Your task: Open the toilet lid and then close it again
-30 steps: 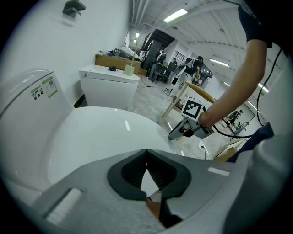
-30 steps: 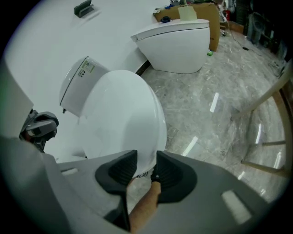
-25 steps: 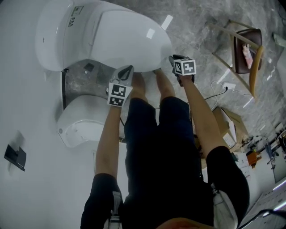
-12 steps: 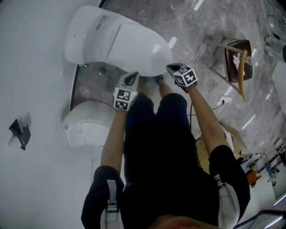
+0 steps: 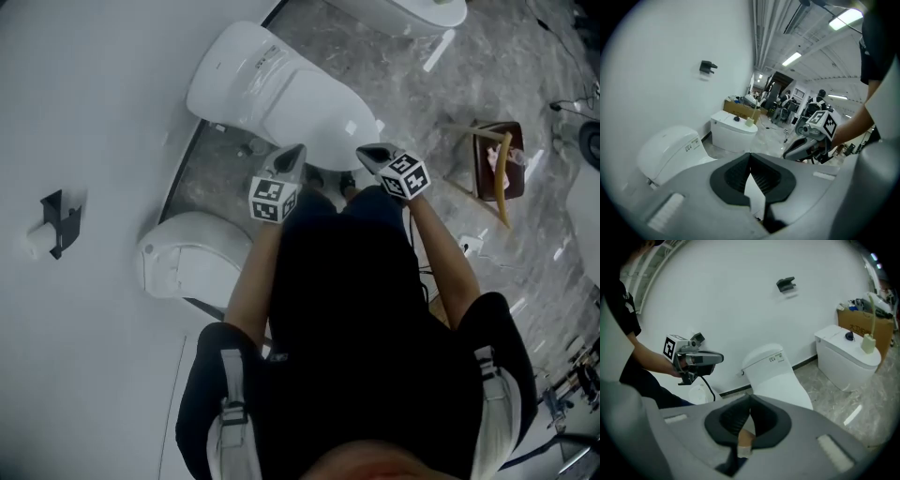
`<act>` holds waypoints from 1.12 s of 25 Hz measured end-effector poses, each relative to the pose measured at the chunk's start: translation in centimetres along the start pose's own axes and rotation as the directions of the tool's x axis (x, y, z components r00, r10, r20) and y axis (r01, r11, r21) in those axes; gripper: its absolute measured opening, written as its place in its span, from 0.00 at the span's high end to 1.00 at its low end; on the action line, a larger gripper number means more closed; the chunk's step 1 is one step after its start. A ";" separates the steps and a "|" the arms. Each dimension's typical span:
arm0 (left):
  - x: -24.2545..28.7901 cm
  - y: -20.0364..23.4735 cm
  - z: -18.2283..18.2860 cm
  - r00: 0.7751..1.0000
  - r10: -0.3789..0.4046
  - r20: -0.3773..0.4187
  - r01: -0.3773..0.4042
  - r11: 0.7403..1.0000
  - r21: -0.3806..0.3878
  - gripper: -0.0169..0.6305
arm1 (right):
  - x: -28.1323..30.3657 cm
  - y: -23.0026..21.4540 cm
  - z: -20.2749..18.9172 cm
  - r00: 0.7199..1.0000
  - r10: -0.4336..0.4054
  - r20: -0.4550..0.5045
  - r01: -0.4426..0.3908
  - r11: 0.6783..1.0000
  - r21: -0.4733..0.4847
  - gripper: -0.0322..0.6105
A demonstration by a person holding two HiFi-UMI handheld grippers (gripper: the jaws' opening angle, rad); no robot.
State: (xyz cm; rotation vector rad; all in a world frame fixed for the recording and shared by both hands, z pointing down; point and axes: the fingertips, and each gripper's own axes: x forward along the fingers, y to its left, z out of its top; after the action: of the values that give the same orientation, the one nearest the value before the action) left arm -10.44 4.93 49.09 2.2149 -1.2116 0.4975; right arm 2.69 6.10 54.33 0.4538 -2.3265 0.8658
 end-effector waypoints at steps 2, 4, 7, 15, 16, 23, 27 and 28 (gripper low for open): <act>-1.4 0.7 0.7 0.999 0.041 0.035 -0.040 0.999 -0.009 0.96 | -0.6 1.0 2.0 1.000 -0.005 0.026 0.007 0.999 -0.041 0.95; -2.5 1.2 0.9 0.997 0.059 0.047 -0.058 0.998 -0.020 0.96 | -0.9 2.0 4.0 0.999 -0.006 0.043 0.009 0.996 -0.085 0.95; -4.5 1.3 1.3 0.997 0.063 0.055 -0.062 0.998 -0.029 0.96 | -1.3 4.0 6.7 0.997 0.024 0.072 -0.014 0.990 -0.142 0.95; -7.1 1.4 3.3 0.990 0.089 0.108 -0.086 0.996 -0.037 0.96 | -2.4 7.5 11.1 0.991 0.084 0.103 -0.053 0.960 -0.276 0.95; -7.2 1.4 3.5 0.989 0.094 0.115 -0.089 0.995 -0.046 0.96 | -2.3 7.7 11.2 0.991 0.088 0.100 -0.056 0.957 -0.286 0.95; -7.1 -0.8 3.5 0.987 0.093 0.129 -0.087 0.995 -0.057 0.96 | -2.4 8.5 11.6 0.990 0.112 0.084 -0.077 0.939 -0.336 0.95; -6.0 -2.1 3.3 0.991 0.072 0.116 -0.065 0.996 -0.055 0.96 | -2.7 8.0 12.1 0.989 0.108 0.101 -0.067 0.936 -0.346 0.95; -5.8 -2.5 3.3 0.991 0.065 0.113 -0.060 0.997 -0.050 0.96 | -2.9 7.9 12.1 0.988 0.108 0.108 -0.065 0.937 -0.344 0.95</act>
State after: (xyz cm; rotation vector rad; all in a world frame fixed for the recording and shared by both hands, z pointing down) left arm -11.17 7.66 42.58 2.1977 -1.3421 0.3675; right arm -4.18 3.96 41.44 0.2643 -2.5623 0.4675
